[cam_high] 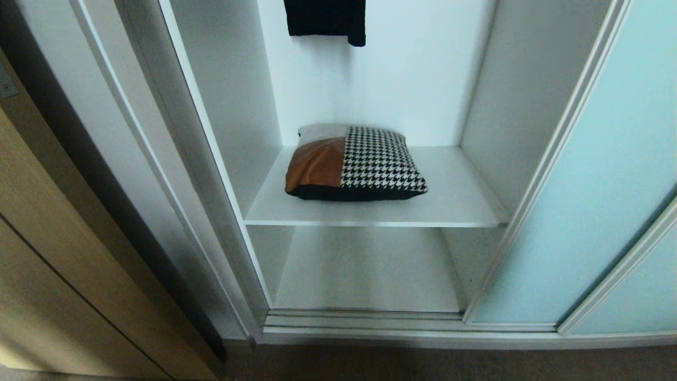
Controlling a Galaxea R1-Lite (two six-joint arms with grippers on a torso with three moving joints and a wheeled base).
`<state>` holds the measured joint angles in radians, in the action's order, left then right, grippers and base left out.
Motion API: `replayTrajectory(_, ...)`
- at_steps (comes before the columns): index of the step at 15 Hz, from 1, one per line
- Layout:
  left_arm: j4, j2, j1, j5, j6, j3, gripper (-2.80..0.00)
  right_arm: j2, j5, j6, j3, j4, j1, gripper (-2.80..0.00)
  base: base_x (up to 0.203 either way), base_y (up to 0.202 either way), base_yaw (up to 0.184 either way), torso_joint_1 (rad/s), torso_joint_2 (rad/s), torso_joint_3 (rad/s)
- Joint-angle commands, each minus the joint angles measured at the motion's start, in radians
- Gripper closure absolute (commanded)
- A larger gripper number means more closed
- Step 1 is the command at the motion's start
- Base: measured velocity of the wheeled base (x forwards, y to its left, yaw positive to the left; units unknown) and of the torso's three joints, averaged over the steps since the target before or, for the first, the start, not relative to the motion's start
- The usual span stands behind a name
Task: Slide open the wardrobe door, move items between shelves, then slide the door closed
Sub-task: Open the door
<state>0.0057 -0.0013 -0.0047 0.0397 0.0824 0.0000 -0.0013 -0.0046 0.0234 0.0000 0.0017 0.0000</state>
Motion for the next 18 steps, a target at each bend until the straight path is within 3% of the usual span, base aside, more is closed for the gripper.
replayTrajectory(1,0.0,0.001,0.0,-0.008,-0.006,0.0,0.0,0.0,0.0,0.0,0.002,0.0,0.0,0.0,0.0,0.0,0.0,0.0,0.0,0.0)
replayTrajectory(10,0.002,0.001,0.0,-0.015,-0.004,0.0,0.0,0.0,0.0,0.0,0.0,0.0,0.0,0.0,0.0,0.0,0.0,0.0,0.0,0.0)
replayTrajectory(15,-0.001,0.001,0.0,-0.018,-0.021,0.0,0.0,0.0,0.001,0.0,0.002,0.0,0.0,0.0,0.163,0.142,0.001,0.005,0.0,0.001)
replayTrajectory(18,-0.001,0.001,0.002,-0.019,-0.021,0.0,0.0,0.0,0.0,-0.002,0.0,0.0,0.0,0.0,0.0,0.0,0.0,0.0,0.0,0.0)
